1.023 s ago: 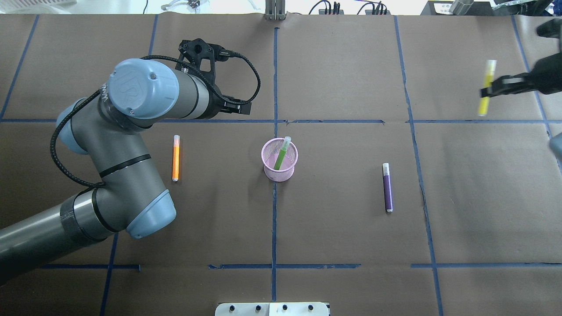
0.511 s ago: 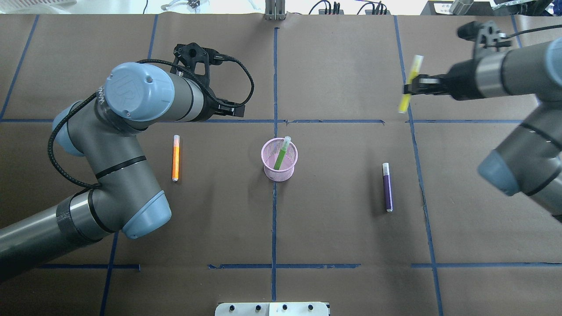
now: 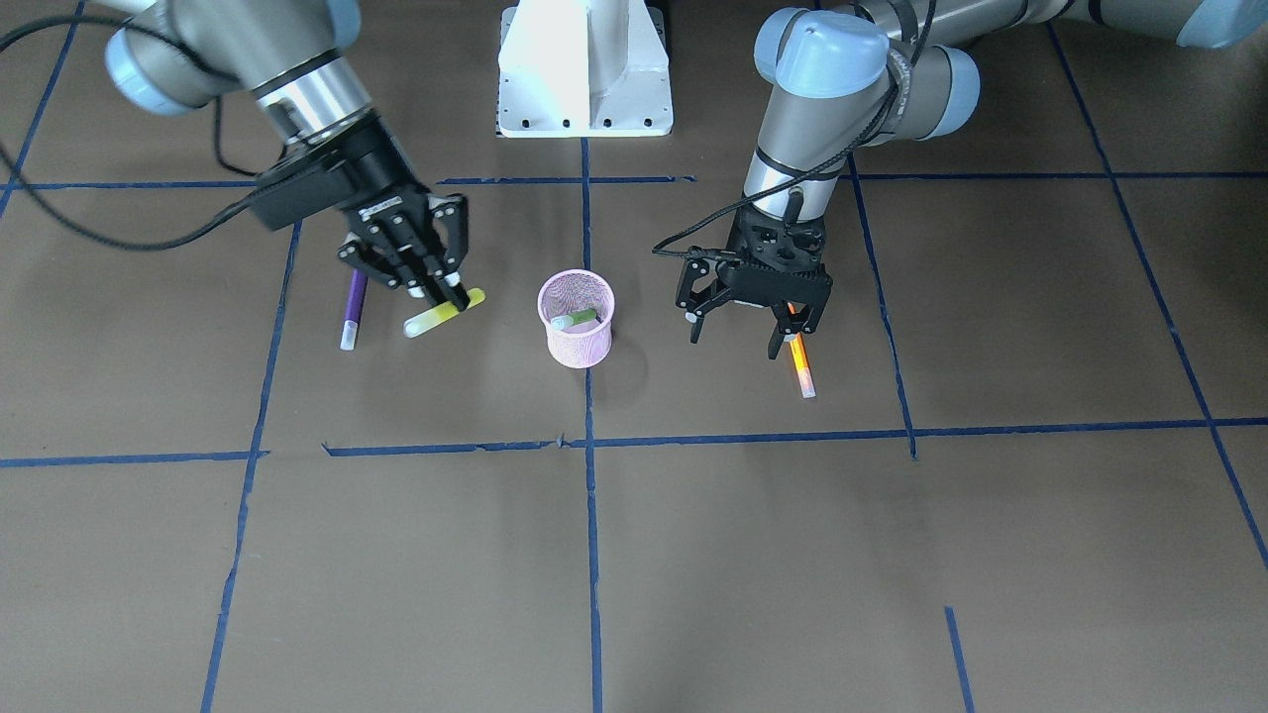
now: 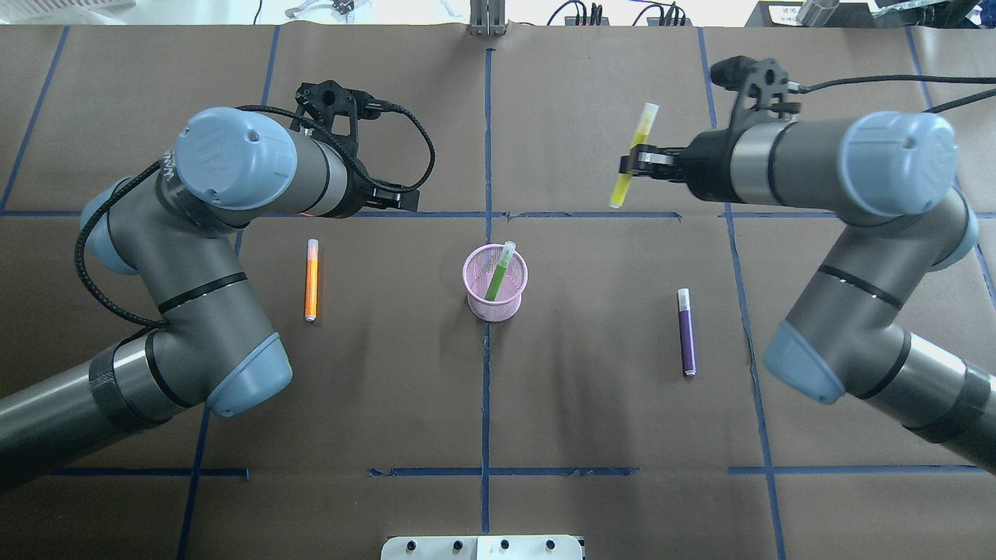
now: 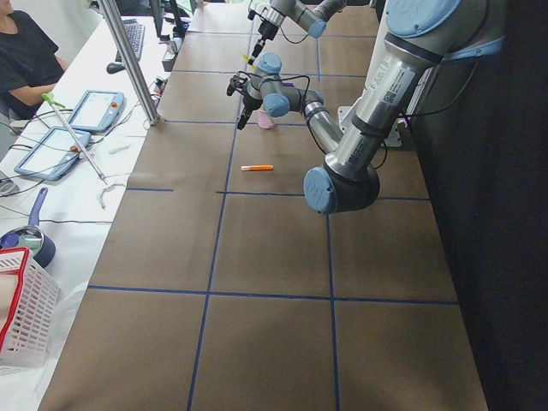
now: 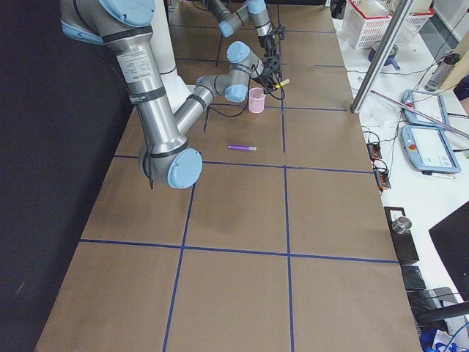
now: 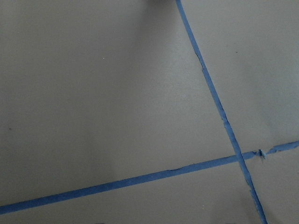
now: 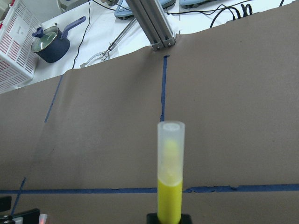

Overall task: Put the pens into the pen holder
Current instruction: 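Drop the yellow highlighter into the cup while the left gripper grasps the orange one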

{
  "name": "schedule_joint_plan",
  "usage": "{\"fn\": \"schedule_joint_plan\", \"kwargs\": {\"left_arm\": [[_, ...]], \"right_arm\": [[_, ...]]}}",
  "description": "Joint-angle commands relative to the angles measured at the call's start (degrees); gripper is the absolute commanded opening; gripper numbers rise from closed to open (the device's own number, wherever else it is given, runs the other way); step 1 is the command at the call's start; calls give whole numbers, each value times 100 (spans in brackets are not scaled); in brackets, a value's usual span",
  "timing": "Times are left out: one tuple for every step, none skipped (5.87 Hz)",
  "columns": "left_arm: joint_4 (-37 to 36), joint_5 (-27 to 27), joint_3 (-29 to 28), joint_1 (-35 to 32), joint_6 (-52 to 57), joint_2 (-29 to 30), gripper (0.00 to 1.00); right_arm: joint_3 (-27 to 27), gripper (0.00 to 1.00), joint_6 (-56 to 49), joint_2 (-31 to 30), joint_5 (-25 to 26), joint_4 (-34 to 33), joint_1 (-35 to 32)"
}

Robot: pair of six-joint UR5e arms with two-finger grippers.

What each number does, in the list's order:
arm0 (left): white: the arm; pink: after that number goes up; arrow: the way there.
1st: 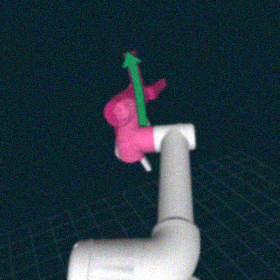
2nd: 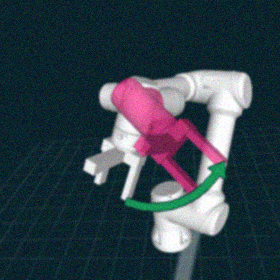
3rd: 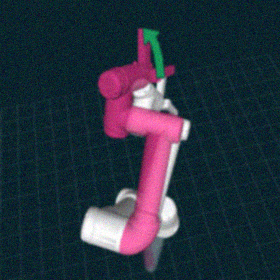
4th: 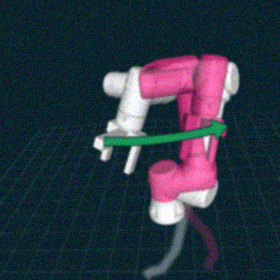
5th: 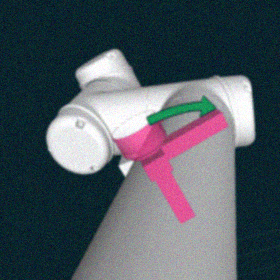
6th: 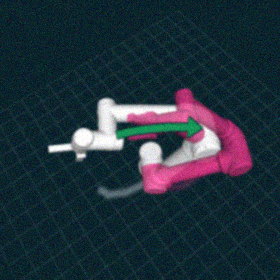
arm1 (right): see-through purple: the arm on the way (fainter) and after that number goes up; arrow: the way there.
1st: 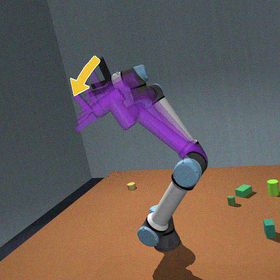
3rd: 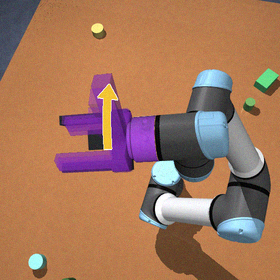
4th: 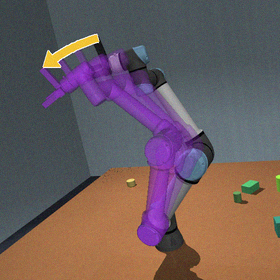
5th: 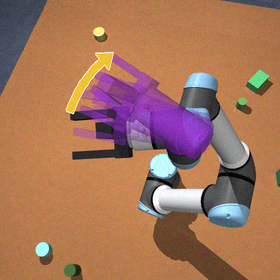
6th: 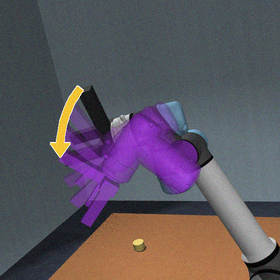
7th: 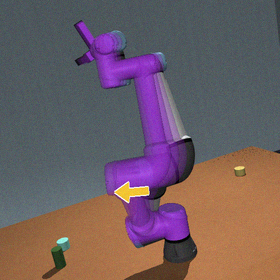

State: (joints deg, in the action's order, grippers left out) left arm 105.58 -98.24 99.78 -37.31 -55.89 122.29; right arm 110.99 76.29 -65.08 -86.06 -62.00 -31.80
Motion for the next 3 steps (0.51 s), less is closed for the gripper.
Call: {"fn": "schedule_joint_plan", "kwargs": {"left_arm": [[-2, -38, -11, -5, -1, -47, 91], [7, -38, -20, 4, -1, -47, 93], [7, -38, -20, 4, -1, -56, 93]], "right_arm": [[28, 0, 175, 380, 1247, -792, 805], [-138, 0, 436, 443, 1502, -813, 998], [-609, 1, 465, 879, 1930, -831, 1113]]}}
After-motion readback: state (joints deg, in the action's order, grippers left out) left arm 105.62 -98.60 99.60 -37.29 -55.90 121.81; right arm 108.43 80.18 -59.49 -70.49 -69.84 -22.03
